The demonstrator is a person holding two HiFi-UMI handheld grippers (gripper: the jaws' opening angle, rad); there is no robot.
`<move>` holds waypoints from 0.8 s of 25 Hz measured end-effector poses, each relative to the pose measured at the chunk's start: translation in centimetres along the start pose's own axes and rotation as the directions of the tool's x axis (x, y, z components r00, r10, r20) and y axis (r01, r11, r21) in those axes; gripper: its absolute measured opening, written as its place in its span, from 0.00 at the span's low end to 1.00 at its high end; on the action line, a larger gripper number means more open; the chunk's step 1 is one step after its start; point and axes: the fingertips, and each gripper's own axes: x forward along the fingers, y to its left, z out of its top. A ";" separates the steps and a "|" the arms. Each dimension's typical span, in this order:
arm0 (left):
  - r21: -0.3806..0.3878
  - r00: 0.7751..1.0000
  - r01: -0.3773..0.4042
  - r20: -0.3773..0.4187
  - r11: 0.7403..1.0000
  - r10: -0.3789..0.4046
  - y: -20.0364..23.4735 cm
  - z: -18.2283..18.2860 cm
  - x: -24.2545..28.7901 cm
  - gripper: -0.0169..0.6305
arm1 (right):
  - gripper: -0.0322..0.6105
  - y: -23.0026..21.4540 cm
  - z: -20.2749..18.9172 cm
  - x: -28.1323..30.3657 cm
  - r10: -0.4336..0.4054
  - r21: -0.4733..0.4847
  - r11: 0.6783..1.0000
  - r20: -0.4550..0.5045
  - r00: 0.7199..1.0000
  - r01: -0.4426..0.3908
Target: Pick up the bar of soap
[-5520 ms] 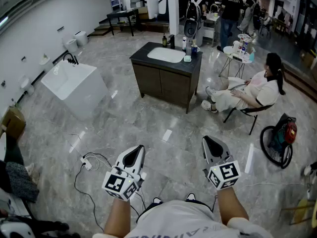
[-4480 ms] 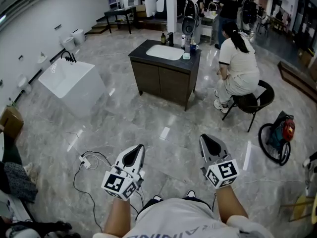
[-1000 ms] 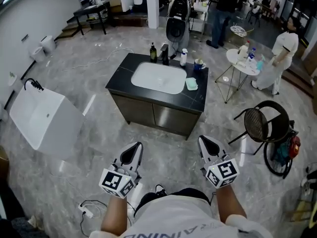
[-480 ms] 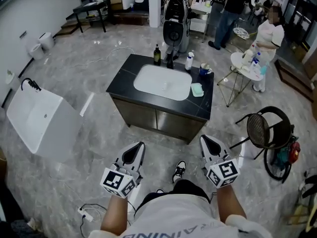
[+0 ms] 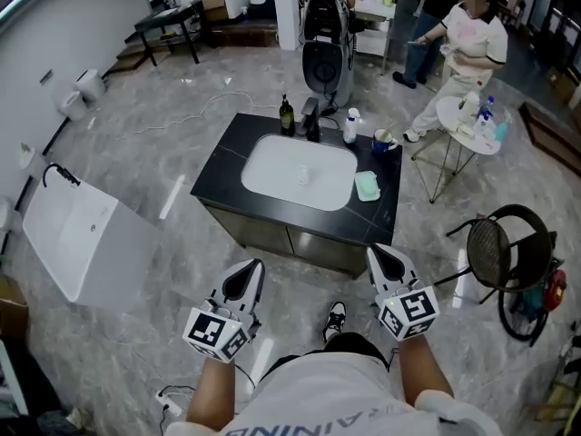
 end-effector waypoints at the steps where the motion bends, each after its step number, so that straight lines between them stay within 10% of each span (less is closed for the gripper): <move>1: 0.002 1.000 0.002 -0.005 1.000 -0.002 0.2 0.4 1.4 0.03 | 0.08 -1.2 0.2 0.8 -0.004 0.004 1.000 -0.004 1.000 0.004; 20: 0.043 0.994 0.078 -0.080 0.996 -0.075 1.6 1.8 21.3 0.03 | 0.08 -17.4 0.7 9.2 -0.070 0.069 0.995 -0.028 0.997 0.071</move>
